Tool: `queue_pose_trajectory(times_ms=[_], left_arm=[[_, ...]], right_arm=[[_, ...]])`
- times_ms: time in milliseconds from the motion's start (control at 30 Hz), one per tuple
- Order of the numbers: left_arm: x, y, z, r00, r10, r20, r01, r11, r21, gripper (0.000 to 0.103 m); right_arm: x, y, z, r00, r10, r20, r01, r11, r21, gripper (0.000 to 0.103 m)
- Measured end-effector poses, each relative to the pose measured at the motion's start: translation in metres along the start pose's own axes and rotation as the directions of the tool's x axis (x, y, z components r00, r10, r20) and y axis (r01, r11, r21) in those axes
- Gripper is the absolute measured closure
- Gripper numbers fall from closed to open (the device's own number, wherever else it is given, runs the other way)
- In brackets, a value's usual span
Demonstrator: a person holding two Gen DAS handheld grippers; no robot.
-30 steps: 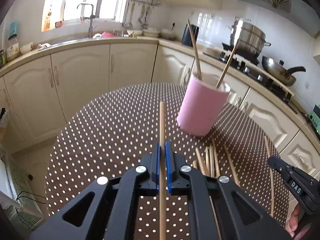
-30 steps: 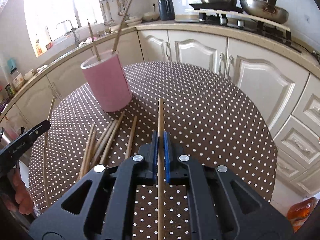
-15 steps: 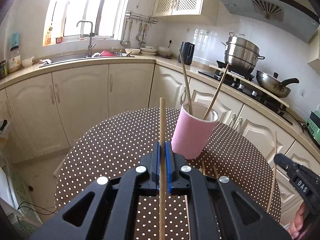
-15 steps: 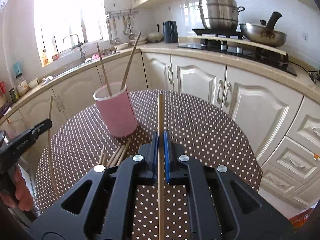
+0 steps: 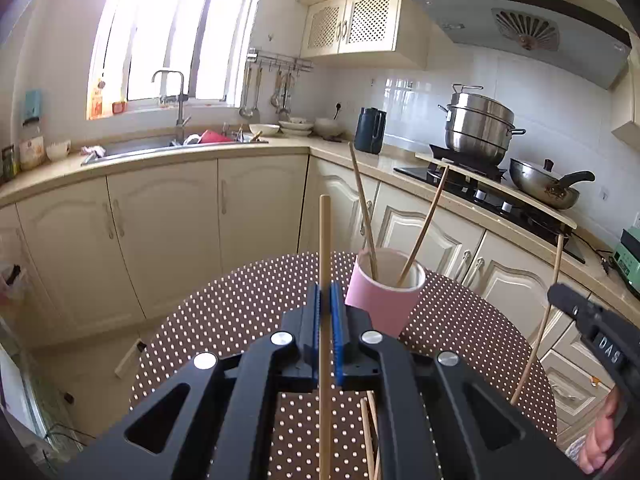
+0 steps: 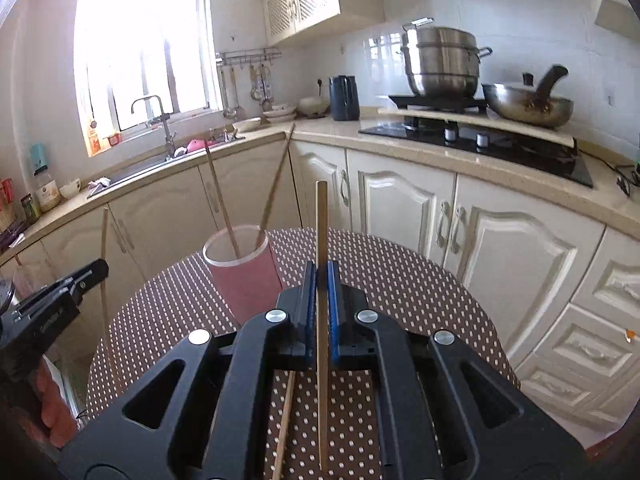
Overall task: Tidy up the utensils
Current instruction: 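Raise both chopsticks upright, drop them into the pink cup, open both tools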
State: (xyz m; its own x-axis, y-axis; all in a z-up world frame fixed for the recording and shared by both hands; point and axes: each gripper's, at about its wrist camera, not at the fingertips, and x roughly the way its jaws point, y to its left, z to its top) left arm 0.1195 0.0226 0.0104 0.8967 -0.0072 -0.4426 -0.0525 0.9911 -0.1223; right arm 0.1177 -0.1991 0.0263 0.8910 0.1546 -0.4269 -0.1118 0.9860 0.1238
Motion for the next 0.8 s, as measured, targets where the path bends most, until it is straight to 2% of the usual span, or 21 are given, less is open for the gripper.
queue_pose_trajectory(times_ms=[433, 800], left_arm=[[0.014, -0.02, 0.046, 0.997, -0.001, 0.082, -0.004, 0.997, 0.072, 0.097], [0.025, -0.036, 0.09, 0.974, -0.035, 0.222, 0.024, 0.998, 0.054, 0.097]], right_arm=[[0.005, 0.026, 0.052, 0.992, 0.05, 0.114, -0.044, 0.998, -0.055, 0.097], [0.025, 0.037, 0.09, 0.978, 0.071, 0.194, -0.062, 0.997, -0.053, 0.097]])
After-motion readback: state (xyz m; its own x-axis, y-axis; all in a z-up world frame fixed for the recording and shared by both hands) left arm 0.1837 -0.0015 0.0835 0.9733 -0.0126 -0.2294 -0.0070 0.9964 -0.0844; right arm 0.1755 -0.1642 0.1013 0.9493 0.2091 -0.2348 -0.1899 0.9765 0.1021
